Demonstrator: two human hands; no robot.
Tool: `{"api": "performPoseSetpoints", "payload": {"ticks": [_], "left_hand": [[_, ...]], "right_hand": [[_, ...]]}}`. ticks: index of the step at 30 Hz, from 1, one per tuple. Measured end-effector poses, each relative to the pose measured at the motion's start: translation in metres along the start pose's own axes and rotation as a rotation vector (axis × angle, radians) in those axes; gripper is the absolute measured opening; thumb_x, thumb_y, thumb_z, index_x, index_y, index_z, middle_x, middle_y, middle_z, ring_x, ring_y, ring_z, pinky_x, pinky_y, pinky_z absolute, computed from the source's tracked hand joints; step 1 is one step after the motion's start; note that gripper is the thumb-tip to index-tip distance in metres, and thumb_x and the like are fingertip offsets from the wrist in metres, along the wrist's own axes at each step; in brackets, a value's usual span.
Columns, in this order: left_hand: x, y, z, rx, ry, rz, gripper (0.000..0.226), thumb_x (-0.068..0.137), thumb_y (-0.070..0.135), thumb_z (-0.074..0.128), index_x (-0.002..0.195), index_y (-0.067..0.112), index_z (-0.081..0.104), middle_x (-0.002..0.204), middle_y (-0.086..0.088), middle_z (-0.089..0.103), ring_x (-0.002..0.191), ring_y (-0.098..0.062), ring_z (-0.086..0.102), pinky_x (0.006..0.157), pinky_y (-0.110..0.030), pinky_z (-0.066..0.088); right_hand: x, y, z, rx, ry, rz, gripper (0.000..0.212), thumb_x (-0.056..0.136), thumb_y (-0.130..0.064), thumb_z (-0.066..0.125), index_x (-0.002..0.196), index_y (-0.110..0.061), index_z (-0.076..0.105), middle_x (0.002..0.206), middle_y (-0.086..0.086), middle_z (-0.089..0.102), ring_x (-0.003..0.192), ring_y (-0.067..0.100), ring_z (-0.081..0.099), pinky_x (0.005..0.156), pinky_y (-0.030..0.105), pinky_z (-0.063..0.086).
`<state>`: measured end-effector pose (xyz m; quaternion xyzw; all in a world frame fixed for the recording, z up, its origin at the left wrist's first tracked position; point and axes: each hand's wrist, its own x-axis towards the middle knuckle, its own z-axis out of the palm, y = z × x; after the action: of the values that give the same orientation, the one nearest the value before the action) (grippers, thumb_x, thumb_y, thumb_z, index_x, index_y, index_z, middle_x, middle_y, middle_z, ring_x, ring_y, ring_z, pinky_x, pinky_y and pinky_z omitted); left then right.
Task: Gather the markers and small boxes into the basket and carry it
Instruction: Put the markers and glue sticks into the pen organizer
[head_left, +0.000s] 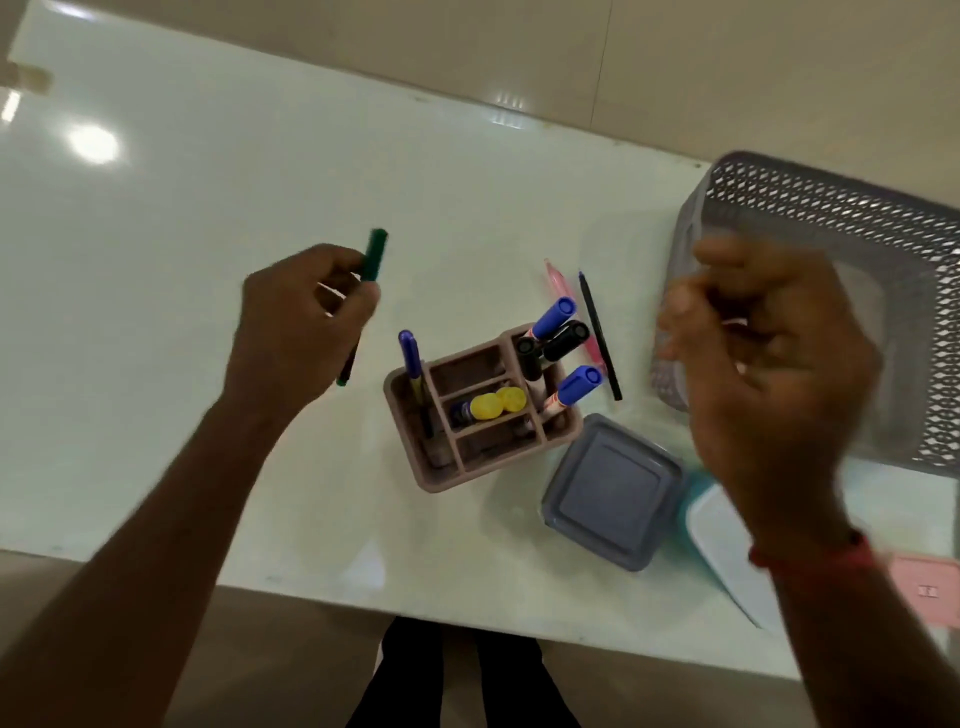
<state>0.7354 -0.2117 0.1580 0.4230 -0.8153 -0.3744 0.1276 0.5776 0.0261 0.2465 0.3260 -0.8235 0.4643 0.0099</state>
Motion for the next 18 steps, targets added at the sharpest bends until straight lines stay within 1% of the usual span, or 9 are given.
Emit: {"api": "performPoseSetpoints", "payload": {"ticks": [1, 2, 4, 6, 9, 11, 13, 15, 18], "left_hand": [[-0.011, 0.002, -0.009, -0.112, 0.081, -0.030, 0.016, 0.091, 0.024, 0.069, 0.106, 0.021, 0.071, 0.085, 0.006, 0.072, 0.074, -0.003, 0.070, 0.077, -0.027, 0.060], [-0.022, 0.005, -0.017, -0.225, 0.143, -0.058, 0.015, 0.091, 0.023, 0.069, 0.105, 0.021, 0.071, 0.087, 0.003, 0.073, 0.078, -0.011, 0.072, 0.079, -0.036, 0.062], [-0.046, 0.013, -0.030, -0.382, 0.226, -0.090, 0.012, 0.091, 0.020, 0.068, 0.103, 0.019, 0.070, 0.091, -0.008, 0.073, 0.084, -0.029, 0.072, 0.082, -0.050, 0.061], [-0.069, 0.020, -0.039, -0.489, 0.285, -0.093, 0.012, 0.092, 0.015, 0.067, 0.103, 0.016, 0.069, 0.096, -0.015, 0.073, 0.087, -0.030, 0.072, 0.080, -0.045, 0.061], [-0.097, 0.027, -0.040, -0.625, 0.311, -0.082, 0.012, 0.094, 0.011, 0.064, 0.106, 0.015, 0.066, 0.101, -0.017, 0.071, 0.088, -0.030, 0.071, 0.078, -0.038, 0.060], [-0.107, 0.031, -0.034, -0.638, 0.305, -0.068, 0.014, 0.094, 0.011, 0.065, 0.106, 0.018, 0.066, 0.099, -0.013, 0.071, 0.086, -0.025, 0.071, 0.077, -0.038, 0.061], [-0.110, 0.035, -0.027, -0.632, 0.288, -0.046, 0.016, 0.094, 0.008, 0.065, 0.106, 0.019, 0.066, 0.099, -0.009, 0.072, 0.086, -0.024, 0.071, 0.076, -0.042, 0.062], [-0.111, 0.038, -0.023, -0.590, 0.269, -0.014, 0.018, 0.094, 0.006, 0.066, 0.108, 0.018, 0.065, 0.100, -0.008, 0.072, 0.087, -0.028, 0.071, 0.078, -0.048, 0.061], [-0.107, 0.040, -0.019, -0.531, 0.231, 0.020, 0.018, 0.094, 0.007, 0.068, 0.110, 0.014, 0.065, 0.097, -0.003, 0.072, 0.085, -0.024, 0.072, 0.077, -0.044, 0.062]], "right_hand": [[0.009, 0.013, 0.006, -0.062, -0.124, 0.116, 0.019, 0.097, -0.021, 0.065, 0.115, -0.025, 0.063, 0.101, 0.001, 0.070, 0.084, 0.017, 0.070, 0.072, 0.029, 0.060], [0.018, 0.027, 0.013, -0.171, -0.263, 0.197, 0.026, 0.096, -0.026, 0.065, 0.121, -0.025, 0.062, 0.109, 0.003, 0.069, 0.092, 0.017, 0.068, 0.079, 0.026, 0.058], [0.032, 0.055, 0.036, -0.447, -0.485, 0.207, 0.039, 0.095, -0.027, 0.062, 0.134, -0.025, 0.054, 0.121, 0.011, 0.063, 0.107, 0.028, 0.063, 0.091, 0.038, 0.051], [0.037, 0.072, 0.067, -0.567, -0.619, 0.187, 0.044, 0.096, -0.020, 0.057, 0.139, -0.019, 0.048, 0.120, 0.020, 0.059, 0.112, 0.040, 0.056, 0.092, 0.046, 0.046], [0.036, 0.097, 0.100, -0.688, -0.606, 0.057, 0.033, 0.095, -0.013, 0.057, 0.127, -0.010, 0.051, 0.112, 0.024, 0.054, 0.107, 0.043, 0.049, 0.080, 0.052, 0.051], [0.033, 0.104, 0.108, -0.663, -0.564, 0.017, 0.024, 0.093, -0.007, 0.056, 0.118, -0.007, 0.056, 0.109, 0.023, 0.052, 0.101, 0.041, 0.050, 0.075, 0.052, 0.052], [0.031, 0.108, 0.113, -0.639, -0.565, 0.003, 0.023, 0.093, -0.005, 0.055, 0.116, -0.005, 0.059, 0.105, 0.023, 0.055, 0.098, 0.042, 0.053, 0.075, 0.051, 0.052], [0.026, 0.111, 0.116, -0.615, -0.562, 0.001, 0.026, 0.092, -0.004, 0.056, 0.117, -0.005, 0.062, 0.102, 0.024, 0.058, 0.096, 0.044, 0.055, 0.077, 0.050, 0.050], [0.026, 0.118, 0.116, -0.534, -0.558, 0.085, 0.025, 0.091, -0.006, 0.061, 0.115, -0.008, 0.062, 0.098, 0.022, 0.063, 0.091, 0.041, 0.059, 0.078, 0.044, 0.049]]}}
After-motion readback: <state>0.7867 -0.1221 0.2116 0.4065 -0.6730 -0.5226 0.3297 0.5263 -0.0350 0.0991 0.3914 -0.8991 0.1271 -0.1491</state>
